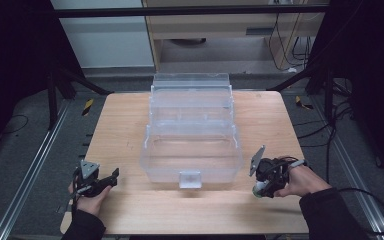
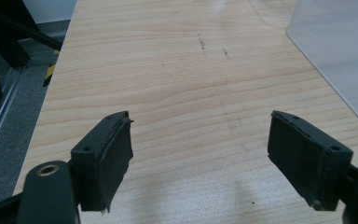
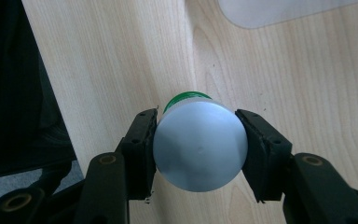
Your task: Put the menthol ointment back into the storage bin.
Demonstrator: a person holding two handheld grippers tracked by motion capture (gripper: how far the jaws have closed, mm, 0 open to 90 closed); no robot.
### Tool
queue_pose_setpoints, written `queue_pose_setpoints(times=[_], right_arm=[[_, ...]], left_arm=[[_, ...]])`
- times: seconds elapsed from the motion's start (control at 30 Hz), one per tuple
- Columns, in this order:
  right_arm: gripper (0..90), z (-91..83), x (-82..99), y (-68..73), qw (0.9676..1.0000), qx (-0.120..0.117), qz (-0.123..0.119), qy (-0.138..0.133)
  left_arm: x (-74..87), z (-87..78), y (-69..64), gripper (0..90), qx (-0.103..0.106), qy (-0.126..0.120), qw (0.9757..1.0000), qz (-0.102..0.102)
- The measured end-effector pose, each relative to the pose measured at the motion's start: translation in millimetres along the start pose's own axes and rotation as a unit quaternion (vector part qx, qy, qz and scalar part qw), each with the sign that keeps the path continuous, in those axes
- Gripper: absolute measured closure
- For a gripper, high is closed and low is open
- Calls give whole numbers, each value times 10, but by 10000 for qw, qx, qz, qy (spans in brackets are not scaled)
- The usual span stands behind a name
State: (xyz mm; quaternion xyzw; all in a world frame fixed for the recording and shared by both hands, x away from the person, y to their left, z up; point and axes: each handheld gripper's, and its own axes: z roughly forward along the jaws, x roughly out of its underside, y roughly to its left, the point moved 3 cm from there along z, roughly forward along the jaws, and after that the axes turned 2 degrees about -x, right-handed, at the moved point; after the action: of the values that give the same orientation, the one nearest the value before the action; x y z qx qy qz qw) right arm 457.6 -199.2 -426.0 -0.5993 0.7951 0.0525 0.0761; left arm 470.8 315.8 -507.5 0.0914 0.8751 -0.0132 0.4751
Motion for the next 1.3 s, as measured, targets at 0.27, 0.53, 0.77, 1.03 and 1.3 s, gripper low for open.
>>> queue_pose_setpoints(times=[0.27,0.53,0.77,1.03,1.3], right_arm=[[503,-150,-79,-28,10000,44,-30,-48],[503,-324,-179,-45,9999,64,-51,-114],[503,-403,-239,-73,9997,137,-131,-142],[503,-447,-310,-79,9996,142,-167,-170],[503,-542,-386,-120,9995,158,-171,-192]], left_arm=[[8,7,-7,210,15,25,10000,-29],[7,17,-8,213,30,37,10000,-15],[4,17,-12,213,51,26,10000,-2],[-2,6,-11,214,57,-1,10000,8],[3,10,-19,214,69,20,10000,29]])
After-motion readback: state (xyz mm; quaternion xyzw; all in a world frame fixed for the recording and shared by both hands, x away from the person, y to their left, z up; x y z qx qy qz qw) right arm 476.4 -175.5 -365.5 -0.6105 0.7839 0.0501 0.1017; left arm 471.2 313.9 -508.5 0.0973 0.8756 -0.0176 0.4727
